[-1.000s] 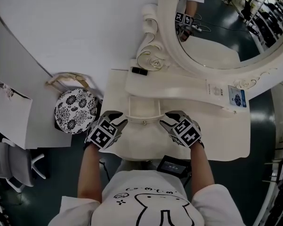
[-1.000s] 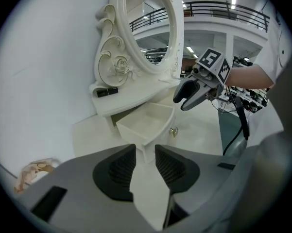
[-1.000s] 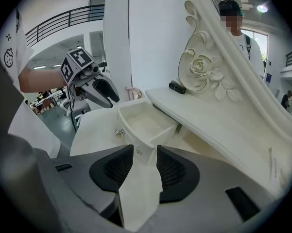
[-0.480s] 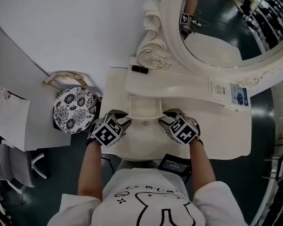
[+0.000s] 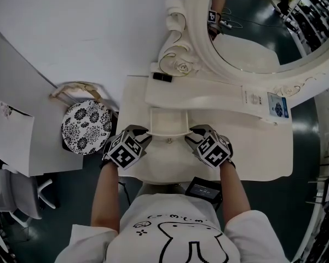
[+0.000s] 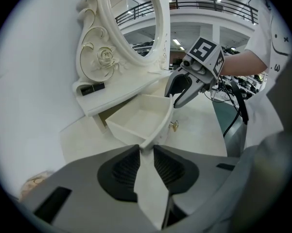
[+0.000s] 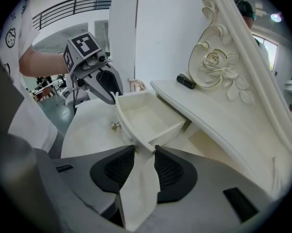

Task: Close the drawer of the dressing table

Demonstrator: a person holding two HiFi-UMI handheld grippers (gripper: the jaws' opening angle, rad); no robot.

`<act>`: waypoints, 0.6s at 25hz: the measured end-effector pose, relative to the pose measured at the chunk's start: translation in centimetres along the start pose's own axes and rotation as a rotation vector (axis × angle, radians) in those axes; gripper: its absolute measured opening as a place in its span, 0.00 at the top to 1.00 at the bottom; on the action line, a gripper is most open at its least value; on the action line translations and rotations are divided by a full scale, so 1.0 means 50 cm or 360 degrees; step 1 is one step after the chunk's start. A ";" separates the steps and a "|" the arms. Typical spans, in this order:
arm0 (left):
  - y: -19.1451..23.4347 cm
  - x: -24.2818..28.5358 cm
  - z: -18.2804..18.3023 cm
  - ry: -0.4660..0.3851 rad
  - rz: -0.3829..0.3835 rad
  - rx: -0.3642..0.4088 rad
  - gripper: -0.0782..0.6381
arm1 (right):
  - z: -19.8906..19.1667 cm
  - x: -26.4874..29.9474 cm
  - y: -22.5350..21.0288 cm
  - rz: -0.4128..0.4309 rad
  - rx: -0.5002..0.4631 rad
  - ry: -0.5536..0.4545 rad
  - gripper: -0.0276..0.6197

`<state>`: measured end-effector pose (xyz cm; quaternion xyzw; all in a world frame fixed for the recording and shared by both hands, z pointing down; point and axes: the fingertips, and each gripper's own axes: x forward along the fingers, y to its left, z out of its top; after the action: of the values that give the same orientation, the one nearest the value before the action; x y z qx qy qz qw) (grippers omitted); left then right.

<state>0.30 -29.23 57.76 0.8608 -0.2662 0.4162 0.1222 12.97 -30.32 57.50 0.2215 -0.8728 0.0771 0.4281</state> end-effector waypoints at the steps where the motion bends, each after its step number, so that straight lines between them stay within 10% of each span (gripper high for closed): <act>1: 0.000 -0.001 -0.002 0.0002 0.0003 0.0002 0.72 | 0.001 0.000 0.002 -0.0006 0.0000 -0.0002 0.76; 15: 0.031 0.001 0.009 0.0012 0.0022 0.0057 0.72 | 0.008 0.006 -0.009 -0.0088 0.0056 0.0005 0.79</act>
<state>-0.22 -30.72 57.50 0.8594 -0.2641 0.4250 0.1049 12.74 -30.95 57.45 0.2529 -0.8642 0.0810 0.4274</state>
